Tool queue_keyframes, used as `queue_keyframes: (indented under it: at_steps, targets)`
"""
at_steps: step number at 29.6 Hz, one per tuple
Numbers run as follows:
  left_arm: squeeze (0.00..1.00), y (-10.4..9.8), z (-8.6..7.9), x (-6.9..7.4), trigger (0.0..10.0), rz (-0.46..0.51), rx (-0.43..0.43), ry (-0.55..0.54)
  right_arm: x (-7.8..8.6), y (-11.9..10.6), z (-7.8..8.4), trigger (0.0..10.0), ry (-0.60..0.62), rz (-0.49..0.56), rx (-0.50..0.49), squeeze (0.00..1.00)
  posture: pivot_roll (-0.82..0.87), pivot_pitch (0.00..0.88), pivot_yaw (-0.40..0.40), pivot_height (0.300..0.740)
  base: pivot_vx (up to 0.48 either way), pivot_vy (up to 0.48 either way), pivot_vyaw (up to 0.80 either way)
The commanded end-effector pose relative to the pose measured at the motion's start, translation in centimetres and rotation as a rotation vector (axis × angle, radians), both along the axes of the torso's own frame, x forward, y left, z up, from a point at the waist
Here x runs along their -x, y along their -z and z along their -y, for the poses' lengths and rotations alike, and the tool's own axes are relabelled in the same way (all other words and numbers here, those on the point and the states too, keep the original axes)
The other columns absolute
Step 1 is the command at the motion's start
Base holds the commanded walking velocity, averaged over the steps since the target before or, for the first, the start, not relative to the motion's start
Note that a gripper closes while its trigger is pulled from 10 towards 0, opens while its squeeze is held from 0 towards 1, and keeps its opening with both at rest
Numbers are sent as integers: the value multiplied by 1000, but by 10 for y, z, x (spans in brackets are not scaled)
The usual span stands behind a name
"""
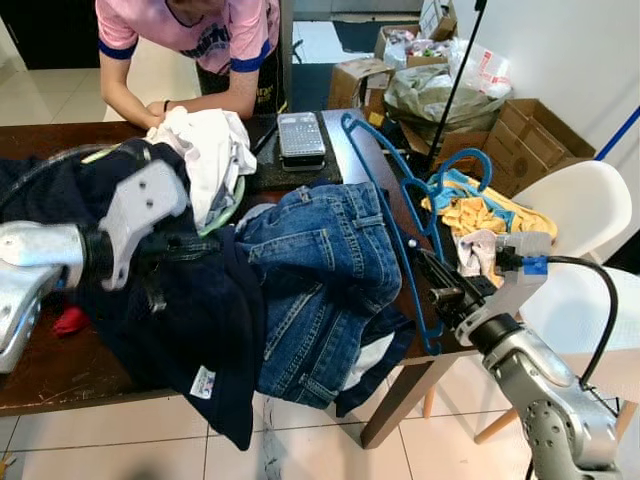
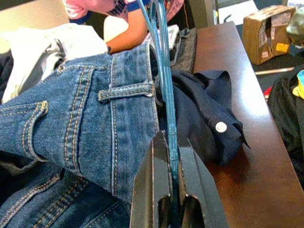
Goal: Hang hanger
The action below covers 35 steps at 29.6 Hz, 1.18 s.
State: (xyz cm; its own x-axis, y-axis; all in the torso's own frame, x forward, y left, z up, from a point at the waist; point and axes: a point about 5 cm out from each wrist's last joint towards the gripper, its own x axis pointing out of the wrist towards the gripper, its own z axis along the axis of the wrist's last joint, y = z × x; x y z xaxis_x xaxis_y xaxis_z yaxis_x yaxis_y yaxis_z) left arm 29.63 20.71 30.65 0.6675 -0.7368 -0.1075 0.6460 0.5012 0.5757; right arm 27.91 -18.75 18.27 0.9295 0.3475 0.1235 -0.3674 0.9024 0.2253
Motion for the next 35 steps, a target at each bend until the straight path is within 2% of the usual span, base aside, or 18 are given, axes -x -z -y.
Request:
queue_keyframes:
  at_steps: [1, 2, 5, 6, 7, 9, 13, 15, 16, 17, 19, 29, 30, 31, 32, 33, 34, 35]
  targets:
    - [0, -14, 3, 3, 0, 52, 57, 11, 0, 0, 0, 10000, -2, 5, -7, 0, 41, 132, -16, 740, 0, 0, 0]
    - [0, -21, 4, 2, 0, 63, 95, 8, 0, 0, 0, 10000, -1, 5, -7, 0, 44, 133, -14, 740, 0, 0, 0]
    - [0, -26, 4, 2, 0, 67, 121, 7, 0, 0, 0, 10000, 0, 4, -6, 0, 44, 133, -14, 740, 0, 0, 0]
    - [255, -23, 4, 2, 9176, 37, 133, 13, 0, 1, 0, 10000, 0, 3, -6, 0, 46, 132, -10, 740, 0, 0, 0]
    - [1000, -11, 2, 1, 10000, -44, 133, 2, 0, 1, 0, 10000, 3, 2, -6, 0, 47, 134, -9, 740, 0, 0, 0]
    - [1000, 9, -1, 1, 10000, -170, 111, -11, 0, 1, 0, 10000, 5, 2, -6, 0, 45, 135, -7, 740, 0, 0, 0]
    - [1000, 16, -1, 2, 10000, -208, 99, -14, 0, 1, 0, 10000, 6, 2, -6, 0, 45, 135, -7, 740, 0, 0, 0]
    - [1000, 33, -5, 4, 10000, -355, 122, -24, 1, 2, 1, 10000, 8, 0, -4, 0, 45, 137, -6, 740, 0, 0, 0]
    - [1000, 33, -5, 4, 10000, -355, 122, -24, 1, 2, 1, 10000, 8, 0, -4, 0, 45, 137, -6, 740, 0, 0, 0]
    - [1000, 40, -6, 7, 10000, -434, 143, -12, 1, 2, 1, 10000, 10, 0, -3, 0, 45, 137, -7, 740, 0, 0, 0]
    - [1000, 46, -7, 10, 10000, -479, 129, -2, 2, 2, 2, 10000, 12, 0, -2, 0, 46, 138, -7, 740, 0, 0, 0]
    - [1000, 62, -11, 8, 10000, -513, 70, -38, 1, 2, 1, 10000, 12, -1, -2, 0, 45, 140, -8, 740, 0, 0, 0]
    - [933, 68, -11, 8, 10000, -507, 39, -42, 1, 2, 1, 10000, 12, -1, -2, 0, 43, 142, -6, 740, 0, 0, 0]
    - [933, 68, -11, 8, 10000, -507, 39, -42, 1, 2, 1, 10000, 12, -1, -2, 0, 43, 142, -6, 740, 0, 0, 0]
    - [173, 72, -10, 8, 10000, -509, 16, -39, 2, 2, 1, 10000, 12, -2, -2, 0, 43, 142, -7, 740, 0, 0, 0]
    - [173, 72, -10, 8, 10000, -509, 16, -39, 2, 2, 1, 10000, 12, -2, -2, 0, 43, 142, -7, 740, 0, 0, 0]
    - [0, 75, -9, 9, 10000, -505, -9, -31, 2, 2, 1, 10000, 12, -2, -2, 0, 41, 142, -8, 740, 0, 0, 0]
    - [0, 78, -7, 10, 10000, -506, -30, -30, 2, 2, 1, 10000, 13, -2, -1, 0, 41, 141, -8, 740, 0, 0, 0]
